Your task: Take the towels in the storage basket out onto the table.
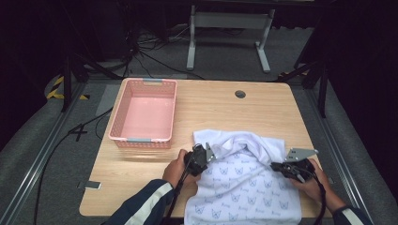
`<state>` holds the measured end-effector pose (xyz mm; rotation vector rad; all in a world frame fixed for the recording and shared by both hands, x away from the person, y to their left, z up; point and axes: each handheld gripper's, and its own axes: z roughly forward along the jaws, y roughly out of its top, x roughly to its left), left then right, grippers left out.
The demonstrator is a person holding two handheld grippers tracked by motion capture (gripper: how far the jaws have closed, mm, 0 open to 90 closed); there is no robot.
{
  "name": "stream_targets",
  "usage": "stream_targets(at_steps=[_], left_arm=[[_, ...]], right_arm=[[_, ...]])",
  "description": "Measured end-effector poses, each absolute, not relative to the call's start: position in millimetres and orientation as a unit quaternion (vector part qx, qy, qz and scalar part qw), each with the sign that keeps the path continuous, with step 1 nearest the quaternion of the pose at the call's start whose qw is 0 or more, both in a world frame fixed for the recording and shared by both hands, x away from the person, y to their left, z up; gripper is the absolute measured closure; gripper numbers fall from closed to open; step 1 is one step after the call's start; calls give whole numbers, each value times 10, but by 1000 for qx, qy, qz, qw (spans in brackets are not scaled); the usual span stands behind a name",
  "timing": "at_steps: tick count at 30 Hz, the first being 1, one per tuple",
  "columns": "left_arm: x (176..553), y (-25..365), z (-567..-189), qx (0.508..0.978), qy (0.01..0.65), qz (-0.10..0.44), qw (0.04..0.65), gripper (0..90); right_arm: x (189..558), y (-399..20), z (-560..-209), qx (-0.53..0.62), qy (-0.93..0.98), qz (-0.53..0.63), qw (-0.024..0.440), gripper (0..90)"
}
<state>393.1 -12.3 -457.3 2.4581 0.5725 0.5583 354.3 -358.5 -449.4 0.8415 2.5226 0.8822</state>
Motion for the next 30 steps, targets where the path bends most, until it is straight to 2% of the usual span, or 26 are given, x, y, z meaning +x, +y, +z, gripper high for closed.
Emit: stream_targets(at_steps=[4,5,11,15,21,24,26,27,30], left_arm=[[4274,-226,-4549,914,226,242,235,859],[4369,-237,-4540,914,230,242,230,859],[4791,-298,-4544,901,269,275,200,859],[4996,-299,-4538,896,287,284,186,859],[5153,-322,-4510,888,311,284,185,858],[5112,-309,-4457,879,322,278,216,858],[5016,-272,-4307,874,314,277,245,858],[4923,-218,-4167,867,307,266,288,858],[4780,-144,-3972,861,295,265,320,858]], right_arm=[[4030,-3514,-4486,313,881,295,197,866],[4030,-3514,-4486,313,881,295,197,866],[4550,-3421,-4488,330,872,284,221,866],[4781,-3362,-4484,347,866,280,228,866],[4925,-3374,-4477,363,856,295,221,863],[4916,-3394,-4453,361,855,300,222,863],[4868,-3462,-4366,361,844,331,219,864],[4797,-3534,-4245,353,838,351,225,865],[4702,-3623,-4105,346,829,378,225,865]])
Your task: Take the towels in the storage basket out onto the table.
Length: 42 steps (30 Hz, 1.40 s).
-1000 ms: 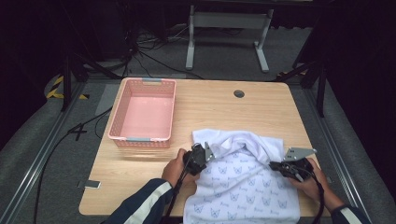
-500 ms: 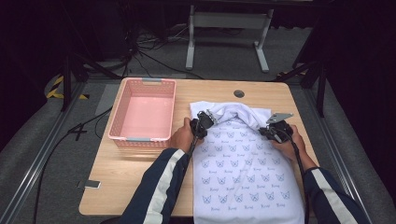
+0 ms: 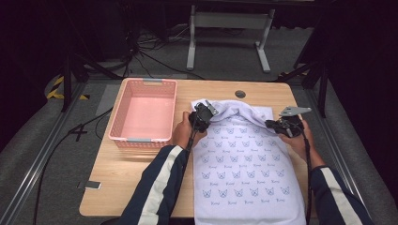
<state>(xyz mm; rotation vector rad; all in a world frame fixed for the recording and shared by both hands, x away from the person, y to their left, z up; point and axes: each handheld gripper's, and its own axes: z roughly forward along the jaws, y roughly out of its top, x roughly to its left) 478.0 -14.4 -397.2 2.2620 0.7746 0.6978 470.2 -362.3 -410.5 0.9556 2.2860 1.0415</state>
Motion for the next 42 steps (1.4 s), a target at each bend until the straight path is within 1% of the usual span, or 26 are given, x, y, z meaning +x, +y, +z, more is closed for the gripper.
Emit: stream_targets(at_steps=[2,3,5,6,7,10,13,14,16,19,20,21,23,24,25,27,29,30,32,34,35,36,37,39,40,42], left_arm=[[4655,-61,-3823,853,287,262,348,858],[4543,21,-3724,846,274,251,382,858],[4380,98,-3635,844,256,252,398,857],[4380,98,-3635,844,256,252,398,857],[4261,144,-3609,842,243,241,417,857],[3912,231,-3611,847,208,221,436,856],[3641,302,-3669,856,176,200,442,856],[3482,369,-3711,863,161,183,443,857],[3364,429,-3779,866,154,153,451,856],[3176,452,-3977,895,126,133,407,856],[3131,468,-4067,903,123,113,395,855],[3131,468,-4067,903,123,113,395,855],[3060,473,-4238,918,116,89,369,855],[3037,466,-4300,920,120,79,364,853],[3016,450,-4423,929,121,66,345,853],[3014,402,-4530,938,111,81,317,853],[3058,384,-4554,939,114,80,314,853],[3097,368,-4539,941,117,95,302,853],[3189,351,-4535,940,132,106,295,854],[3309,343,-4542,935,154,111,299,854],[3376,334,-4551,931,165,128,299,854],[3376,334,-4551,931,165,128,299,854],[3510,308,-4552,927,185,155,289,854],[3676,271,-4545,923,202,182,272,854],[3676,271,-4545,923,202,182,272,854],[3795,236,-4536,921,214,190,266,854]], right_arm=[[4582,-3701,-3964,333,825,391,234,865],[4445,-3785,-3838,321,821,412,232,864],[4312,-3857,-3738,310,818,422,238,864],[4312,-3857,-3738,310,818,422,238,864],[4231,-3904,-3686,303,816,433,234,863],[3916,-4041,-3573,270,819,454,226,863],[3633,-4124,-3563,232,834,454,211,863],[3468,-4169,-3580,215,842,452,203,862],[3318,-4219,-3610,204,849,453,181,862],[3070,-4249,-3729,171,874,435,133,862],[3029,-4234,-3781,164,884,419,128,862],[3029,-4234,-3781,164,884,419,128,862],[2939,-4204,-3944,150,908,378,103,862],[2904,-4190,-4037,145,917,363,84,862],[2875,-4169,-4165,143,929,336,60,861],[2866,-4124,-4313,139,945,291,54,859],[2902,-4109,-4391,156,944,288,46,857],[2922,-4118,-4392,157,942,292,44,857],[2985,-4132,-4392,169,940,289,60,859],[3079,-4120,-4419,192,932,300,60,859],[3134,-4114,-4427,201,929,306,59,860],[3134,-4114,-4427,201,929,306,59,860],[3255,-4073,-4428,216,924,305,81,860],[3360,-4019,-4423,228,921,298,103,861],[3360,-4019,-4423,228,921,298,103,861],[3526,-3930,-4419,242,917,284,138,862]])
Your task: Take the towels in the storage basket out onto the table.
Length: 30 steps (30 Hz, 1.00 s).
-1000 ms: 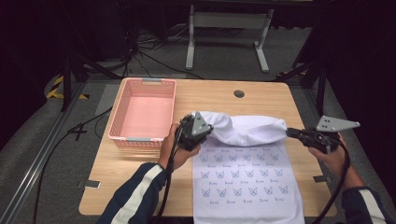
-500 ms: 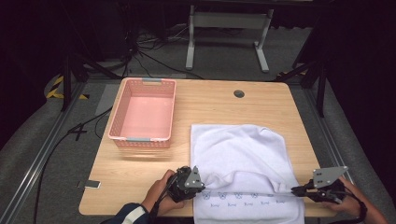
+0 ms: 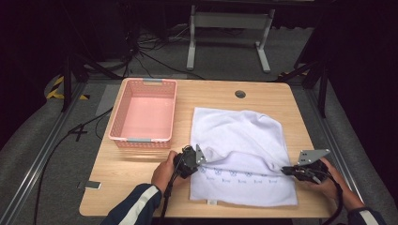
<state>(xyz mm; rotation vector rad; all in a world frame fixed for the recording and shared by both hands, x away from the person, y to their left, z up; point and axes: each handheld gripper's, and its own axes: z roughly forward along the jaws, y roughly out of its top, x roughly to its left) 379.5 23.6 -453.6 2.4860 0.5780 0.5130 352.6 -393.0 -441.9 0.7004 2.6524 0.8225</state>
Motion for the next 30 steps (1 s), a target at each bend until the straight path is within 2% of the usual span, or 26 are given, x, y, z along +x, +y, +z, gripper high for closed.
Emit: stream_targets(at_steps=[2,5,12,17,19,21,22,23,24,26,27,28,30], left_arm=[[3859,229,-4511,917,221,197,267,854],[3857,302,-4384,903,219,194,315,854],[3527,574,-4154,878,177,180,405,849],[3269,664,-4251,885,155,162,409,820],[3217,690,-4316,896,146,151,390,808],[3171,727,-4387,908,144,128,371,732],[3163,743,-4399,910,151,119,368,670],[3159,754,-4395,907,162,121,369,570],[3168,767,-4375,901,174,120,379,518],[3189,750,-4325,885,198,109,408,431],[3207,704,-4285,886,188,118,407,386],[3220,653,-4264,888,177,119,407,362],[3276,529,-4261,892,164,110,407,337]], right_arm=[[3650,-3885,-4407,243,917,273,156,860],[3733,-3900,-4340,247,909,294,160,857],[3379,-4164,-3965,198,888,380,164,848],[3103,-4244,-3943,150,903,377,141,837],[3030,-4259,-4002,139,911,368,123,777],[2981,-4256,-4056,131,921,350,112,741],[2950,-4252,-4083,125,924,345,105,717],[2933,-4246,-4089,127,924,344,106,673],[2927,-4233,-4084,134,922,346,115,614],[2948,-4198,-4047,156,915,347,133,588],[2967,-4172,-4023,165,911,349,143,555],[3007,-4131,-3992,183,906,350,155,510],[3081,-4069,-3950,194,899,361,157,501]])
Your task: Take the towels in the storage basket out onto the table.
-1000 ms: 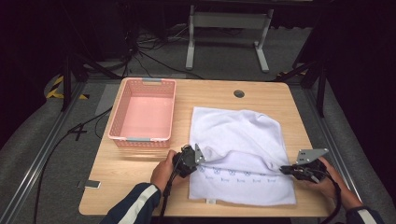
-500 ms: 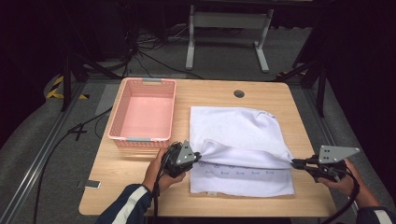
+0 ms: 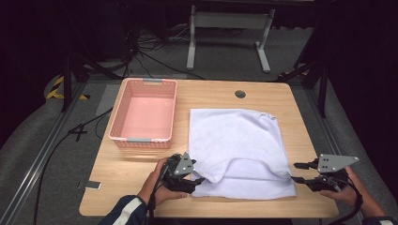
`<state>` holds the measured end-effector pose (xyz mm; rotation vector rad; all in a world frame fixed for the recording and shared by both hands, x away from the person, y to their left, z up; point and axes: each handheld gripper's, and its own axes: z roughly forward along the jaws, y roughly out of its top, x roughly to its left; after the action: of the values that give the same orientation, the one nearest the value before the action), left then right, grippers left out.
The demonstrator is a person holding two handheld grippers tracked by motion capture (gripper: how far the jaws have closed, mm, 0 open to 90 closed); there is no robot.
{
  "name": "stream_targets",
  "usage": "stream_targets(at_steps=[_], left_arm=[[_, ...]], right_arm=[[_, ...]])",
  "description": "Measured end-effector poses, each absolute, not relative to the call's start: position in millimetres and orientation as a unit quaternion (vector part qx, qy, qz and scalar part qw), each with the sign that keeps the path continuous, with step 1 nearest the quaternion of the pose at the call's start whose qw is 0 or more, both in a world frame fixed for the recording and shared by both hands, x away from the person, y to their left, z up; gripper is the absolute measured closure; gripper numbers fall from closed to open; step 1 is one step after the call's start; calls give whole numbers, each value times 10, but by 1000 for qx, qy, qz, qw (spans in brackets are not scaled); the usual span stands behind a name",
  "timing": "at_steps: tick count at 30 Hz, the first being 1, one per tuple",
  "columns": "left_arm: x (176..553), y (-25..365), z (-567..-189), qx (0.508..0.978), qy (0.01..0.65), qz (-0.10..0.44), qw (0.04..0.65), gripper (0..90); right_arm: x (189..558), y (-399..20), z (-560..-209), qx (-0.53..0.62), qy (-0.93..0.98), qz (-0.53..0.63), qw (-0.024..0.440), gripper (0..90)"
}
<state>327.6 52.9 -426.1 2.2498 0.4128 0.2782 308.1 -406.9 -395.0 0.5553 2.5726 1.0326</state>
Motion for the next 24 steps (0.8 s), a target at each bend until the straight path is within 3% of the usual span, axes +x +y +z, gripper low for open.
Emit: stream_targets(at_steps=[4,8,11,12,16,24], left_arm=[[3394,268,-4378,911,142,84,378,300],[3388,140,-4449,931,110,83,337,337],[3394,148,-4491,933,105,81,334,603],[3397,198,-4480,931,95,79,344,748],[3354,344,-4381,918,91,84,376,895],[3156,542,-4399,922,69,71,374,895]], right_arm=[[3260,-3895,-4019,211,907,342,129,428],[3297,-3793,-4144,203,921,315,110,480],[3252,-3759,-4215,179,931,299,106,748],[3208,-3770,-4216,167,932,306,102,859],[3111,-3815,-4163,144,932,319,100,876],[2802,-4035,-4043,92,930,344,87,829]])
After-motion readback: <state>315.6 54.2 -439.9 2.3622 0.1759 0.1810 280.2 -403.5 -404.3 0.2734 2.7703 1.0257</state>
